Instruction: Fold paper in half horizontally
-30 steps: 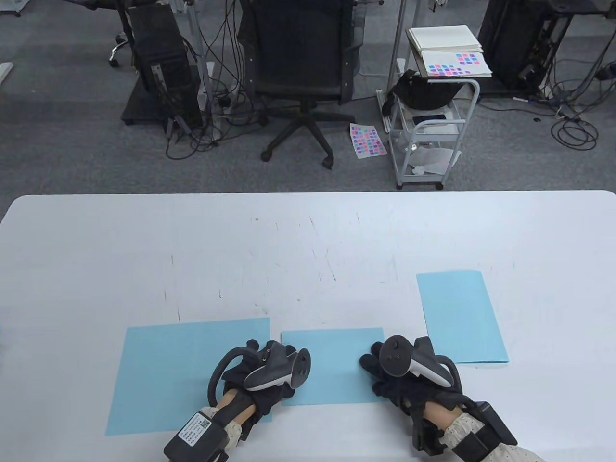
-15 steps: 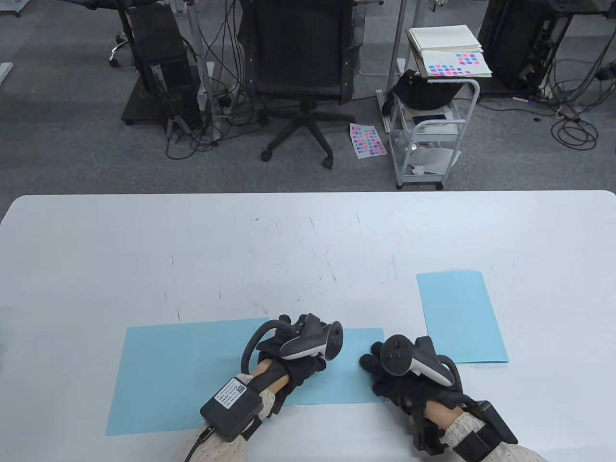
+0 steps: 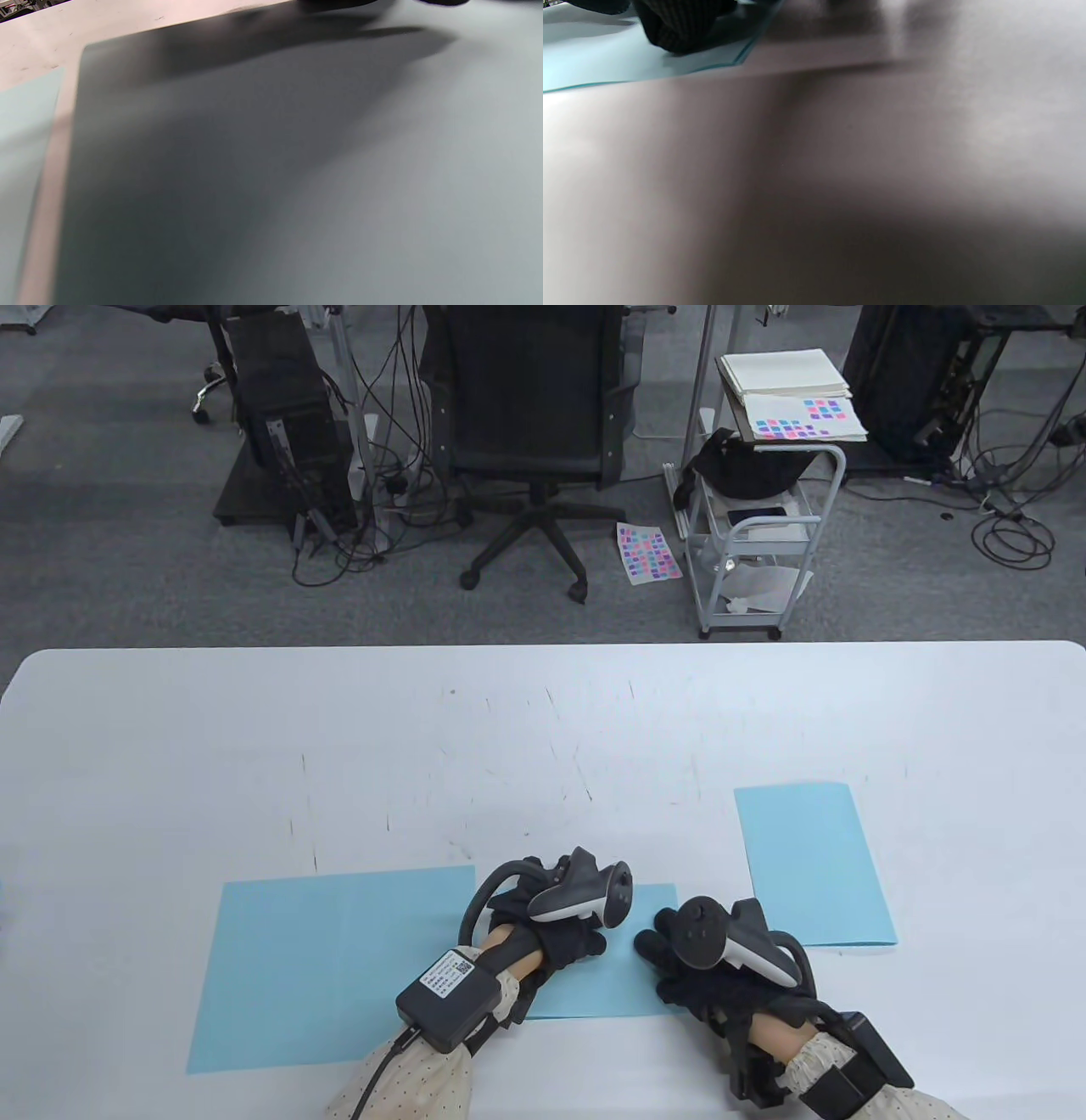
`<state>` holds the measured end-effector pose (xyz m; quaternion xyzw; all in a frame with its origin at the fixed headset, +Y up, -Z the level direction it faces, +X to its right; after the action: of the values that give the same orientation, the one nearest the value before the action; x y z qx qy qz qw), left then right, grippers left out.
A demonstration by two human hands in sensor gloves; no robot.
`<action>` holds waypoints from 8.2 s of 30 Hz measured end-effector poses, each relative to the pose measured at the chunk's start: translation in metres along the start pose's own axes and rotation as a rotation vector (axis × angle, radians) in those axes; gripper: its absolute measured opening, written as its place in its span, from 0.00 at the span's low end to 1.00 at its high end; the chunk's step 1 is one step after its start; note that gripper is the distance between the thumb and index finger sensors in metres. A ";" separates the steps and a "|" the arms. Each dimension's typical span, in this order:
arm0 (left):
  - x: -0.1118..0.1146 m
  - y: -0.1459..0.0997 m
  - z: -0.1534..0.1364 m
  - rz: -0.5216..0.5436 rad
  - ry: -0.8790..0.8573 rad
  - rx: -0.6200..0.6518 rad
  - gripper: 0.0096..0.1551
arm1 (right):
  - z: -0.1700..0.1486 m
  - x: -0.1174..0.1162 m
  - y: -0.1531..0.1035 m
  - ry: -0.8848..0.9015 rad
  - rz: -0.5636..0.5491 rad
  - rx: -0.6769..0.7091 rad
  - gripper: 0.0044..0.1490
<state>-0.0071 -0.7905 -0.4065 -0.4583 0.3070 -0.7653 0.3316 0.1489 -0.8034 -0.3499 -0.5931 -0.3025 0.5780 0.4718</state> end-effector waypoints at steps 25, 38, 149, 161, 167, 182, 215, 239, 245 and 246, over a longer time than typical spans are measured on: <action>0.016 -0.008 -0.037 -0.005 -0.013 -0.046 0.37 | 0.000 -0.001 -0.001 -0.024 0.003 -0.019 0.40; 0.033 -0.013 -0.065 -0.026 -0.073 -0.084 0.38 | 0.000 -0.001 -0.002 -0.021 0.000 -0.029 0.40; 0.048 -0.123 -0.170 0.455 -0.284 -0.315 0.48 | 0.111 0.032 0.090 -0.249 -0.001 -0.025 0.48; 0.049 -0.124 -0.172 0.454 -0.293 -0.311 0.48 | 0.090 0.036 0.093 -0.208 0.018 -0.075 0.42; 0.049 -0.125 -0.173 0.456 -0.295 -0.311 0.48 | 0.077 0.049 0.086 -0.131 -0.082 -0.086 0.31; 0.049 -0.127 -0.175 0.464 -0.319 -0.305 0.48 | -0.011 0.117 0.040 0.299 -0.400 -0.286 0.29; 0.053 -0.125 -0.174 0.436 -0.308 -0.305 0.48 | -0.237 0.088 0.003 0.510 -0.573 -1.064 0.34; 0.054 -0.127 -0.169 0.434 -0.323 -0.293 0.48 | -0.079 0.083 0.017 0.268 -0.452 -0.440 0.43; 0.055 -0.128 -0.172 0.431 -0.338 -0.306 0.49 | -0.033 0.066 0.004 0.081 -0.458 -0.242 0.44; 0.056 -0.128 -0.173 0.431 -0.341 -0.308 0.49 | -0.030 0.064 0.003 0.071 -0.455 -0.223 0.44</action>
<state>-0.2128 -0.7299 -0.3476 -0.5493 0.4492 -0.5341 0.4596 0.1866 -0.7532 -0.3814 -0.5780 -0.4732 0.3989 0.5319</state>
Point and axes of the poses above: the tracker on the back of each hand, its own z axis roughly to the thumb side, its own y axis roughly from the wrist to the fingertips, x = y × z, the point moved 5 cm from there along y, roughly from the wrist to the fingertips, and after that the axes turned 6 degrees about -z, right-handed, at the moved point
